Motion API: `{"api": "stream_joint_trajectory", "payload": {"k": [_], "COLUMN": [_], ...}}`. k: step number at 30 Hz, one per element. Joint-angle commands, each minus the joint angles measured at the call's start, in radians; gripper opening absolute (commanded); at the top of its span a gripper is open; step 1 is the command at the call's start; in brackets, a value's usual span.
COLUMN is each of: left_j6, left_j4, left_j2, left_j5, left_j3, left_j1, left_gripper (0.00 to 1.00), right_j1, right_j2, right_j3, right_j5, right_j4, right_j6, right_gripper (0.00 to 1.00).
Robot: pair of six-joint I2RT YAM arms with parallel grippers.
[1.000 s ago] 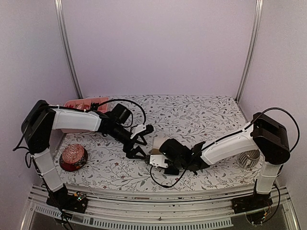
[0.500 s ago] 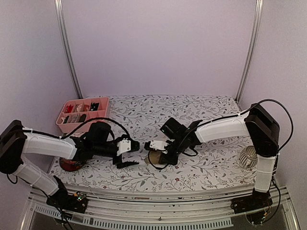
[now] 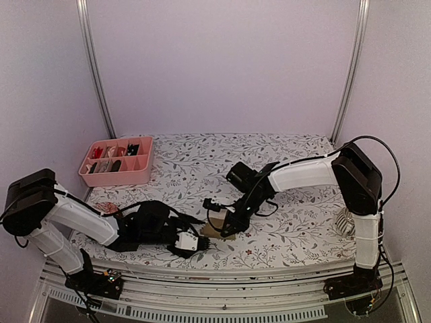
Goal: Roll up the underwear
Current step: Roll the underwear at the center of the board.
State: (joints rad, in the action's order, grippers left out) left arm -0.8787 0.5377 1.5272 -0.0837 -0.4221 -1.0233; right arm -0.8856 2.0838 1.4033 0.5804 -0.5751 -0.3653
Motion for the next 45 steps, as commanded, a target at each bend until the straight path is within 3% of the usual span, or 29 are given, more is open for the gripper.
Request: {"api": "stream_joint_trajectory", "payload": {"k": [1, 5, 10, 25, 36, 37, 43, 45], "left_j6": [-0.025, -0.014, -0.021, -0.057, -0.061, -0.057, 0.013, 0.045], "left_j4": [0.098, 0.11, 0.132, 0.325, 0.308, 0.29, 0.094, 0.007], "left_j2": [0.024, 0.05, 0.1, 0.272, 0.349, 0.345, 0.292, 0.276], "left_j5": [0.085, 0.115, 0.149, 0.314, 0.351, 0.35, 0.29, 0.252], "left_j3": [0.019, 0.004, -0.003, -0.012, -0.045, -0.048, -0.099, -0.131], "left_j1": [-0.058, -0.083, -0.111, -0.162, -0.174, -0.175, -0.167, -0.156], "left_gripper": [0.8, 0.74, 0.58, 0.54, 0.04, 0.0, 0.0, 0.0], "right_j1": [-0.01, -0.009, -0.01, -0.009, -0.009, -0.01, -0.009, -0.009], "right_j2": [0.046, 0.051, 0.058, 0.087, 0.075, 0.067, -0.1, -0.192], "right_j3": [-0.015, -0.01, 0.0, 0.02, 0.02, 0.02, -0.061, -0.118], "right_j5": [0.044, 0.039, 0.019, 0.012, -0.018, -0.022, -0.115, -0.163], "right_j4": [-0.091, -0.098, -0.101, -0.112, -0.122, -0.122, -0.052, -0.003], "right_j6": [0.012, 0.017, 0.02, 0.011, 0.007, 0.007, 0.027, 0.048], "right_gripper": [0.09, 0.08, 0.08, 0.08, 0.12, 0.15, 0.64, 0.73]}}
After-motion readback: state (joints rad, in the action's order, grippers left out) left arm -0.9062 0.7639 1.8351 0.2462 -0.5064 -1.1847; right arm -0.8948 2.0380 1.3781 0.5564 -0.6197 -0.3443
